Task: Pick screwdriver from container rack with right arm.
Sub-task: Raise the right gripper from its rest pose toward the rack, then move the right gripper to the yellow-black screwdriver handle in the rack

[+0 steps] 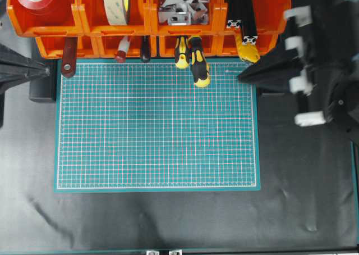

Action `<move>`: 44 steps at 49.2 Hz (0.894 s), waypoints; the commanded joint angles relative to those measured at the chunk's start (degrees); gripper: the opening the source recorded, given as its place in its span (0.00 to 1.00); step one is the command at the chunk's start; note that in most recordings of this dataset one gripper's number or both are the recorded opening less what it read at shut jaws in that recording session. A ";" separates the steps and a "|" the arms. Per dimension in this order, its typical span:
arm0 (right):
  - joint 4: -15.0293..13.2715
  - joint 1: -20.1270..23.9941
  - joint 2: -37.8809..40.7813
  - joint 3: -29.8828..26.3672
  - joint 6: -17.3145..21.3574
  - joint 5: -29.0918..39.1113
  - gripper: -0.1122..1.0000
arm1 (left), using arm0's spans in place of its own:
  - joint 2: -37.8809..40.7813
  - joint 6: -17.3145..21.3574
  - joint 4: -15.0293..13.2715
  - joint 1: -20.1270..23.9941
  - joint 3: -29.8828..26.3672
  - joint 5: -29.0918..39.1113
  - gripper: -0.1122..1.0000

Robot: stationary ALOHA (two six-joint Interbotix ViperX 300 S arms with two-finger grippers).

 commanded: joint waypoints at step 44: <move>-64.78 31.20 29.27 -14.15 27.69 60.03 0.10 | -0.18 -1.76 0.18 -0.70 -1.76 0.88 0.10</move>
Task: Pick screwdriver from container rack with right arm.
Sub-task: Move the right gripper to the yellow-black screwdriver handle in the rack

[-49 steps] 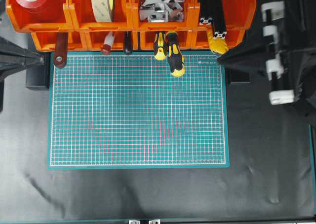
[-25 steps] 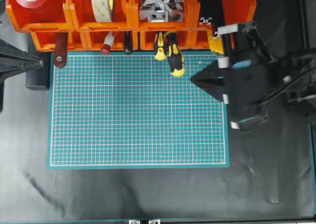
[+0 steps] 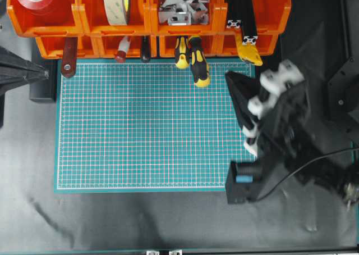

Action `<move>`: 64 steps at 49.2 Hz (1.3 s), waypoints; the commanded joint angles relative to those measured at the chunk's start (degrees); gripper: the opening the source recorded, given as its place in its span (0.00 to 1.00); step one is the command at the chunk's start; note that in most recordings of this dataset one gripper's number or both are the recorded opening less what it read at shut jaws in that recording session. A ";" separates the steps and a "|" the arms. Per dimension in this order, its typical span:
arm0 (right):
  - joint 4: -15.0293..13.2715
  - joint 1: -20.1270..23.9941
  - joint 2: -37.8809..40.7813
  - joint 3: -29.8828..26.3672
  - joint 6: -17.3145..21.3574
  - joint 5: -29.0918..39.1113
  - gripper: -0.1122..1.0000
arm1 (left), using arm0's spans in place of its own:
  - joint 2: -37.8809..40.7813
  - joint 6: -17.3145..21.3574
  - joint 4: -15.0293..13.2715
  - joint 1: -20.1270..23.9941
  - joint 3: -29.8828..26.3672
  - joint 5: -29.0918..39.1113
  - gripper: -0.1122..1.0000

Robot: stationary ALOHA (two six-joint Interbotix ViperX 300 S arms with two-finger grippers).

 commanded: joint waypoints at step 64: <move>-1.67 -9.76 11.87 2.99 7.38 -9.58 0.83 | 0.00 -0.18 0.18 -1.32 -1.93 0.18 0.10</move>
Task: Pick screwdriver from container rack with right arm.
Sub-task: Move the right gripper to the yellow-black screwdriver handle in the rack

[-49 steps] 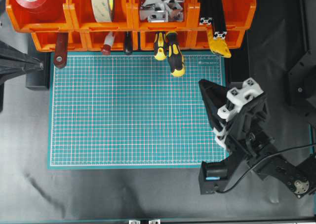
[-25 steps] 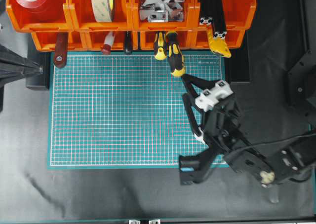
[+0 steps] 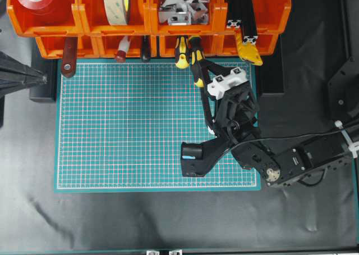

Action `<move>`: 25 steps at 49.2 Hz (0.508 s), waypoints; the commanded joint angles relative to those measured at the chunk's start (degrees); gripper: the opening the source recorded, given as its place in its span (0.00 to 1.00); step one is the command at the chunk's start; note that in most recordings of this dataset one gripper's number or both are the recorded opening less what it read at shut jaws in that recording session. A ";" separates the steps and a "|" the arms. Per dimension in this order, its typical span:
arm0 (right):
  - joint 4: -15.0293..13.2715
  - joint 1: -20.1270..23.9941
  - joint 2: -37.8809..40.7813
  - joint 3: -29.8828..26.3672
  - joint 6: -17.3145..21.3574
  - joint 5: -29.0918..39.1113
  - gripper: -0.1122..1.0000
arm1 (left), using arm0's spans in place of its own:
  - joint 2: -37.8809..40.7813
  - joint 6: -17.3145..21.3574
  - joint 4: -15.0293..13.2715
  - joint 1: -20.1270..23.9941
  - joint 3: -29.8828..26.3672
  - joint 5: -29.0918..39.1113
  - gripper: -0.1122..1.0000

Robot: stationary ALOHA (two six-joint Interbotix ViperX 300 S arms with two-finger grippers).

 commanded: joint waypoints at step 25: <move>0.53 -0.70 0.18 -1.32 4.83 -0.53 0.48 | -0.35 0.00 0.18 0.18 -2.02 -0.35 0.10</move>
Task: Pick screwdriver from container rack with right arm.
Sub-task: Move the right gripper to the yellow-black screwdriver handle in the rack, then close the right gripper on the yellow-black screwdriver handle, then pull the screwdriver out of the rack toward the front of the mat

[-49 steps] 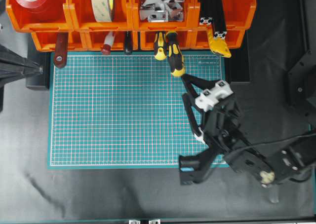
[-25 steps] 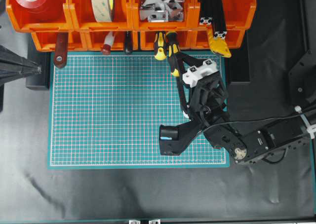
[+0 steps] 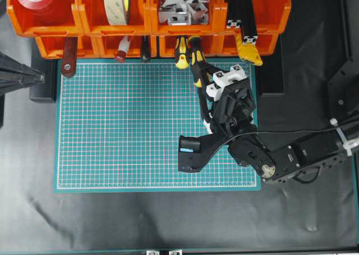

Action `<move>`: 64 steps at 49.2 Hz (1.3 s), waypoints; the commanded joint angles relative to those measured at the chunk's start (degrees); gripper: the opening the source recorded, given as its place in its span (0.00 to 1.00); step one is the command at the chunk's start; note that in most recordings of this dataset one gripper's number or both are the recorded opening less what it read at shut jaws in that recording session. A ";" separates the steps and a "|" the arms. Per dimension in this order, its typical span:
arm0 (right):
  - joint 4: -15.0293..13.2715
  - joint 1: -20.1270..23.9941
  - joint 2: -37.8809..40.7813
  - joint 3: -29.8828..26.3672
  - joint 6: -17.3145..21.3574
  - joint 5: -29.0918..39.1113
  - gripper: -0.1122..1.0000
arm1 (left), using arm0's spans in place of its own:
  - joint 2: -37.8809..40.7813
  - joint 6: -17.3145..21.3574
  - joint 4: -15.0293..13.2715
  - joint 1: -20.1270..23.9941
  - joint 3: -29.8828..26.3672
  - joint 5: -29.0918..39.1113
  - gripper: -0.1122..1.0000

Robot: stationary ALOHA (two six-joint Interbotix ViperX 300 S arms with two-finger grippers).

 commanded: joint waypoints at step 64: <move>4.66 17.49 3.87 -20.65 -15.21 37.18 0.43 | -2.11 -0.88 0.18 0.18 -2.37 0.44 0.10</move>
